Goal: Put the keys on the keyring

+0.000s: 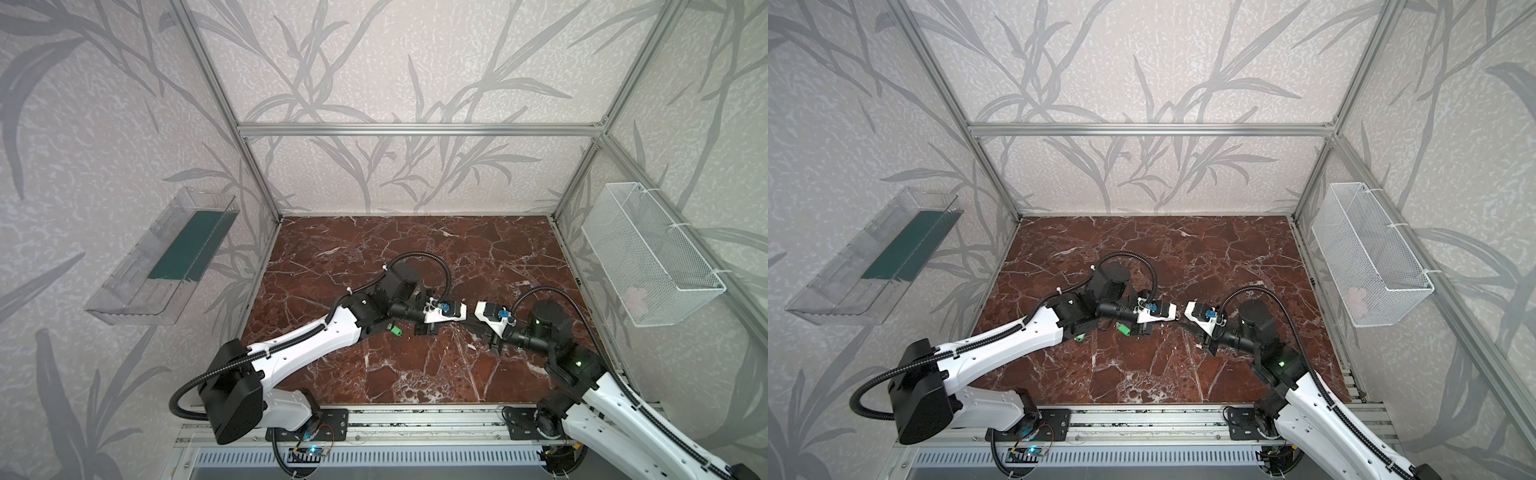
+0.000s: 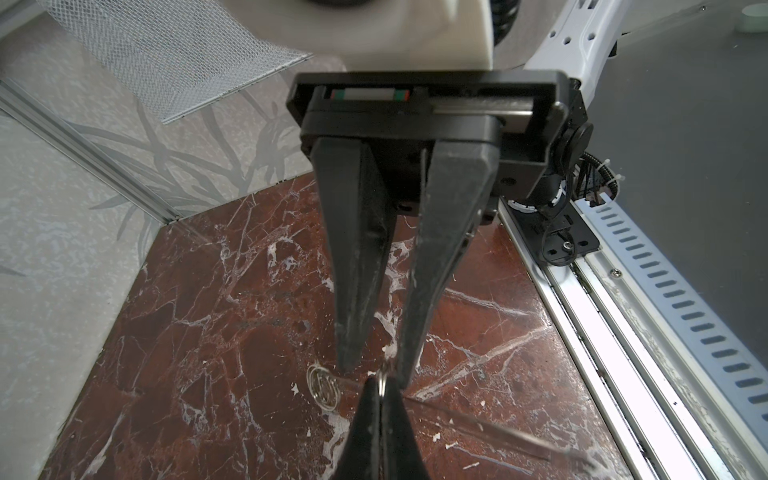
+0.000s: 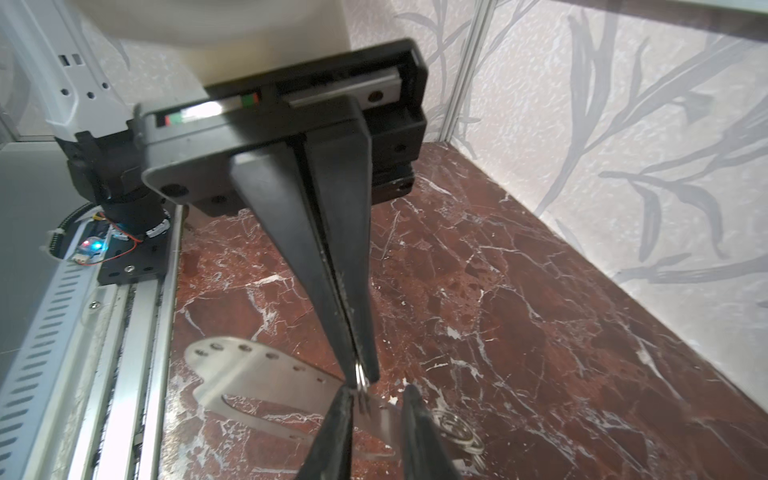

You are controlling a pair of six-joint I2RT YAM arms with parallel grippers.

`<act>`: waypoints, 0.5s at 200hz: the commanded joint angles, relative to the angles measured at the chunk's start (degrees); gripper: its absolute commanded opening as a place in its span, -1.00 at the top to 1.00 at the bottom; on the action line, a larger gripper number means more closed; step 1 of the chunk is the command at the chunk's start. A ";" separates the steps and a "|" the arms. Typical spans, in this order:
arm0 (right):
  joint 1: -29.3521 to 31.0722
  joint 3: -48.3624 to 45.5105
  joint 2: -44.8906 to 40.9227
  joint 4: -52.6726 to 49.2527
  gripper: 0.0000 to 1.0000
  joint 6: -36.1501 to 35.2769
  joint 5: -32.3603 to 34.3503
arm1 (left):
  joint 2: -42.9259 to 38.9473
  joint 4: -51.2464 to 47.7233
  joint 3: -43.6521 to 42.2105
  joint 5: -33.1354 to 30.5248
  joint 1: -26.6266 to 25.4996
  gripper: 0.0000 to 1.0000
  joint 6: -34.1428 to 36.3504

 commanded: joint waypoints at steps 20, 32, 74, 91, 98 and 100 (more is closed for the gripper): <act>0.32 -3.66 -4.78 4.07 0.52 4.00 4.03 | -2.13 14.20 -3.45 5.91 1.69 1.00 -10.59; 0.29 -3.96 -5.43 3.77 0.52 4.41 3.97 | -2.05 18.82 -4.65 7.04 2.25 1.00 -13.95; 0.27 -4.39 -6.52 4.52 0.54 5.21 3.66 | -1.11 27.76 -6.87 9.96 2.95 1.00 -20.97; 0.27 -4.48 -6.39 5.89 0.55 5.91 3.20 | -1.18 29.02 -7.41 10.66 3.01 1.00 -21.80; 0.27 -4.56 -6.17 6.54 0.56 6.11 3.02 | -1.28 29.33 -7.48 10.88 2.98 1.00 -22.07; 0.27 -4.56 -6.16 6.62 0.56 6.17 3.01 | -1.28 29.34 -7.51 10.94 3.05 1.00 -22.16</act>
